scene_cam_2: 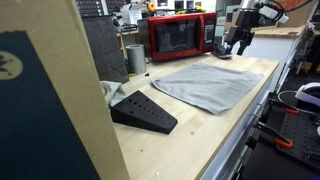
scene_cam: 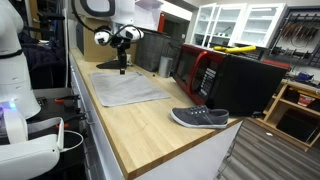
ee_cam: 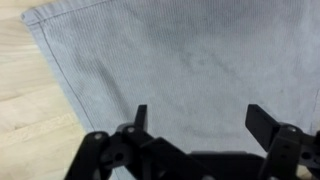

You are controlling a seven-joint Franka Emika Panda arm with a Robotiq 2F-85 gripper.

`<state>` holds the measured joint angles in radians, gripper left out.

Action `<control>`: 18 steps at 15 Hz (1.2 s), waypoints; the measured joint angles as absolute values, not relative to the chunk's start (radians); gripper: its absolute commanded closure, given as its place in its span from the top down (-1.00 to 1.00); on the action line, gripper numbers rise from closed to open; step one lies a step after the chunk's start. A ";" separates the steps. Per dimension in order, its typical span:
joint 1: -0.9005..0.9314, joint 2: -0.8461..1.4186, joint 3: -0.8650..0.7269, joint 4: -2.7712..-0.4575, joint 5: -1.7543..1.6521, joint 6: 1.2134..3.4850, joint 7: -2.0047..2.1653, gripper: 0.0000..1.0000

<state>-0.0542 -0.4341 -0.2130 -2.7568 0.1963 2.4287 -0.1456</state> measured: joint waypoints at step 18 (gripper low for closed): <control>-0.057 -0.435 -0.160 -2.769 0.208 2.463 -0.093 1.00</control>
